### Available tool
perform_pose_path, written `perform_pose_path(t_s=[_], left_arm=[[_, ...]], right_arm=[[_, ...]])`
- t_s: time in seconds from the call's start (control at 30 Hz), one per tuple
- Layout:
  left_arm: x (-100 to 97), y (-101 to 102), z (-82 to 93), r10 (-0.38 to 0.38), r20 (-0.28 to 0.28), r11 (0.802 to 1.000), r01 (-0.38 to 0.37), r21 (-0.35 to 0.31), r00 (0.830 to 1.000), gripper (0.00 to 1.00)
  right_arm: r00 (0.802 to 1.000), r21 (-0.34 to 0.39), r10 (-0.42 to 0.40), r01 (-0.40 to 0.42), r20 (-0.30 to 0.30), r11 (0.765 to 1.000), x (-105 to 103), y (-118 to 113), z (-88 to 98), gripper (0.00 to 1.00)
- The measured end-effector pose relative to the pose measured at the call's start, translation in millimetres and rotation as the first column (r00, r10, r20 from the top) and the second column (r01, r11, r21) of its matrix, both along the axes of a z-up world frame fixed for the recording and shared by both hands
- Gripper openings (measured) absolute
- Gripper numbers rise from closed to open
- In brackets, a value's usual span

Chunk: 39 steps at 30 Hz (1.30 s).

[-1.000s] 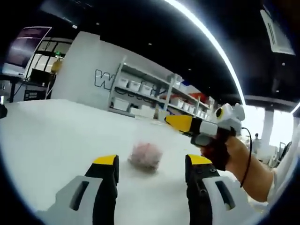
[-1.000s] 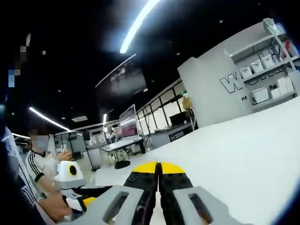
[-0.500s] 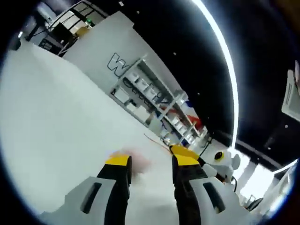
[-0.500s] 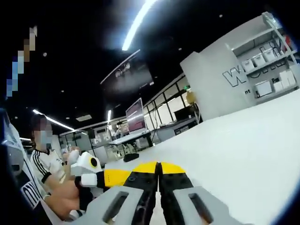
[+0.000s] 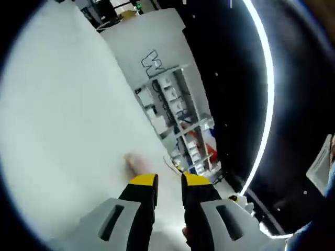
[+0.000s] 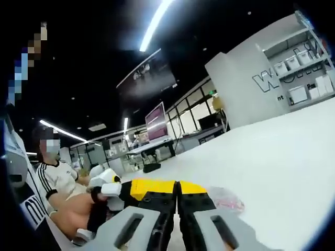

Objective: Open the resealable bag by pulling the two sides of the seal apart until the entire bag opening is separated and visibly accessible.

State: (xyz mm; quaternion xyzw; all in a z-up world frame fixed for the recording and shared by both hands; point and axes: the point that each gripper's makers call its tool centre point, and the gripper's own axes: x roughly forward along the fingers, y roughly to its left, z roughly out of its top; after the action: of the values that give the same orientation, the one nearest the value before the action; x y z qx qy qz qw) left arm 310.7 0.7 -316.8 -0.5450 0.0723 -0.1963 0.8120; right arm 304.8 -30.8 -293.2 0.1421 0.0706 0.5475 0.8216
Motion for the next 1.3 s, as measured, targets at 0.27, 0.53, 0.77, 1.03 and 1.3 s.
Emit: perform_pose_path(t_s=[0.27,0.53,0.77,1.03,1.3], left_arm=[[-4.9,-4,-6.5,-0.019,-0.024,1.0,0.018,-0.024,1.0,0.16],[-7.0,-2,-8.5,-0.023,-0.036,0.999,0.022,-0.033,0.999,0.08],[-9.9,-6,-10.7,-0.032,-0.036,0.999,0.032,-0.015,0.999,0.02],[-15.9,-11,-15.0,-0.037,-0.033,0.998,0.039,0.055,0.999,0.02],[-19.7,-12,-21.2,-0.048,-0.017,0.981,0.051,0.189,0.999,0.02]], right_arm=[[1.0,-0.012,0.006,-0.006,0.009,1.0,-5,0,-2.9,0.0],[1.0,-0.025,0.014,-0.014,-0.002,1.0,-9,0,-9.2,0.0],[0.999,-0.039,0.028,-0.029,-0.019,0.999,-11,0,-12.8,0.0],[0.995,-0.167,0.051,-0.036,0.086,0.985,-7,-14,-1.9,0.0],[0.979,-0.312,0.154,-0.106,0.134,0.944,-14,-4,-9.0,0.0]])
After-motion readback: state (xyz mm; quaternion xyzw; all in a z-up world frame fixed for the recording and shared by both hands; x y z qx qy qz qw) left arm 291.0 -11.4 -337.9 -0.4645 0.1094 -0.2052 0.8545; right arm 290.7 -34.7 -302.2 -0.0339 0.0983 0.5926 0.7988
